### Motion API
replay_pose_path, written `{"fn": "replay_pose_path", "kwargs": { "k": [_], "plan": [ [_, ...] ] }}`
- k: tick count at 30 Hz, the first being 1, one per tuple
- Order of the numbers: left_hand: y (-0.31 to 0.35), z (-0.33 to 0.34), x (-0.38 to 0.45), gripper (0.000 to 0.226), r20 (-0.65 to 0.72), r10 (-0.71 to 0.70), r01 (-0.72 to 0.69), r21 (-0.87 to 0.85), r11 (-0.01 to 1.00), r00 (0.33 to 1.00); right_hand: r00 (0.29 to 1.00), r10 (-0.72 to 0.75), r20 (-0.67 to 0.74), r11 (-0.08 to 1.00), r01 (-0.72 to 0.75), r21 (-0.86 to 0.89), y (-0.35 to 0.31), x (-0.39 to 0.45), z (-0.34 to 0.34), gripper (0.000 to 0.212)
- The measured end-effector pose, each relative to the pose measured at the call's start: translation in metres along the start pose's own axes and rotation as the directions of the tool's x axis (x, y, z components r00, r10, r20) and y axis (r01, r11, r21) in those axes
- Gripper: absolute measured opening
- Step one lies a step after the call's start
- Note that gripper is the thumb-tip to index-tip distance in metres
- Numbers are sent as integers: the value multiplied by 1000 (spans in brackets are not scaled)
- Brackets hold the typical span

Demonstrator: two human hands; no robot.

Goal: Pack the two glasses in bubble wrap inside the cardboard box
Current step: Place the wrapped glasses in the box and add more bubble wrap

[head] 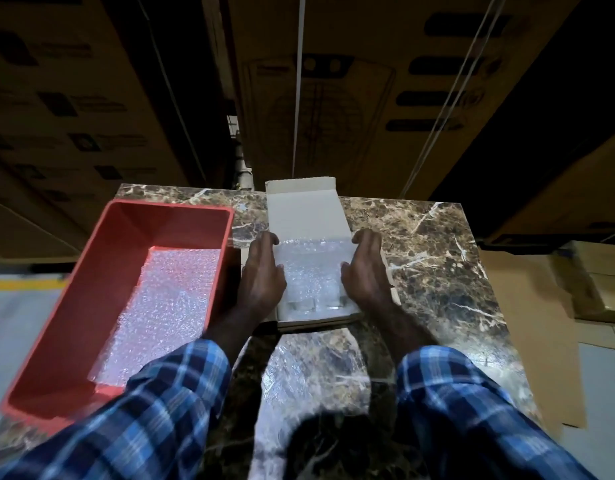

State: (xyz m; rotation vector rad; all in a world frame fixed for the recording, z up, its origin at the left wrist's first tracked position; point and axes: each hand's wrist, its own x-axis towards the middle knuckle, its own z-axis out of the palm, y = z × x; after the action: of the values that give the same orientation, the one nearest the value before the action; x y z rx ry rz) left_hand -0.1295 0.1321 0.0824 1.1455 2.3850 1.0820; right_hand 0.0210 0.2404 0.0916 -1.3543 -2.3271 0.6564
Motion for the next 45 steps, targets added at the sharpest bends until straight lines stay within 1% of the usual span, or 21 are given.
{"fn": "replay_pose_path", "kwargs": {
  "k": [3, 6, 9, 11, 12, 14, 17, 19, 21, 22, 25, 26, 30, 32, 33, 37, 39, 40, 42, 43, 45],
  "plan": [
    [-3, 3, 0, 40, 54, 32, -37, 104, 994, 998, 997, -58, 52, 985, 66, -162, 2, 1, 9, 38],
    [-5, 9, 2, 41, 123, 10, -40, 240, 970, 992, 984, -137, 117, 935, 167, -314, 9, 0, 13, 42],
    [-9, 18, 1, 50, 143, 46, -96, 365, 926, 989, 965, -205, 164, 863, 257, -436, 15, -1, 13, 42],
    [-9, 22, -1, 57, 150, 74, -137, 473, 870, 986, 952, -224, 206, 828, 298, -476, 18, 0, 14, 44],
    [-7, 22, -1, 60, 149, 86, -152, 519, 841, 985, 942, -230, 243, 820, 322, -474, 19, 0, 13, 49],
    [-2, 23, -3, 62, 171, 104, -186, 584, 790, 980, 918, -238, 318, 838, 359, -411, 18, 0, 12, 66],
    [-2, 25, -6, 63, 259, 135, -271, 618, 738, 956, 881, -174, 441, 905, 319, -280, 15, 1, 9, 92],
    [-7, 26, -8, 71, 311, 153, -325, 638, 698, 938, 848, -131, 514, 925, 291, -243, 14, -1, 8, 98],
    [-13, 28, -12, 80, 360, 147, -364, 664, 653, 921, 816, -123, 564, 915, 313, -254, 17, -2, 9, 102],
    [-15, 27, -13, 84, 394, 121, -374, 666, 645, 911, 805, -121, 581, 906, 329, -268, 18, -2, 9, 105],
    [-13, 22, -11, 90, 473, 29, -372, 652, 660, 881, 782, -126, 611, 876, 376, -301, 20, 2, 11, 106],
    [-15, 21, -8, 92, 478, 25, -378, 659, 650, 878, 773, -120, 623, 868, 385, -312, 20, 3, 11, 105],
    [-19, 14, 2, 100, 530, 82, -477, 671, 567, 844, 741, -89, 666, 842, 413, -347, 17, 11, 6, 104],
    [-19, 10, 5, 108, 532, 82, -493, 703, 512, 843, 731, -99, 675, 833, 432, -346, 15, 13, 4, 103],
    [-19, 9, 5, 108, 526, 87, -494, 711, 500, 846, 729, -105, 677, 829, 439, -345, 15, 13, 3, 103],
    [-12, 7, 2, 105, 517, 116, -505, 720, 477, 848, 717, -92, 691, 838, 431, -335, 16, 16, 2, 104],
    [-12, 6, 0, 103, 499, 99, -482, 739, 471, 861, 713, -82, 697, 851, 413, -323, 17, 18, 2, 106],
    [-9, 4, -1, 101, 495, 85, -472, 743, 474, 865, 715, -85, 694, 852, 414, -322, 18, 18, 2, 106],
    [-6, 3, -1, 99, 482, 101, -469, 747, 472, 870, 723, -99, 683, 840, 429, -333, 20, 16, 5, 106],
    [-6, 5, -1, 96, 488, 109, -477, 739, 475, 866, 729, -107, 676, 833, 437, -339, 21, 16, 6, 105],
    [-6, 6, 1, 92, 531, 53, -488, 731, 477, 846, 735, -127, 666, 823, 453, -343, 23, 16, 10, 103]
  ]
}}
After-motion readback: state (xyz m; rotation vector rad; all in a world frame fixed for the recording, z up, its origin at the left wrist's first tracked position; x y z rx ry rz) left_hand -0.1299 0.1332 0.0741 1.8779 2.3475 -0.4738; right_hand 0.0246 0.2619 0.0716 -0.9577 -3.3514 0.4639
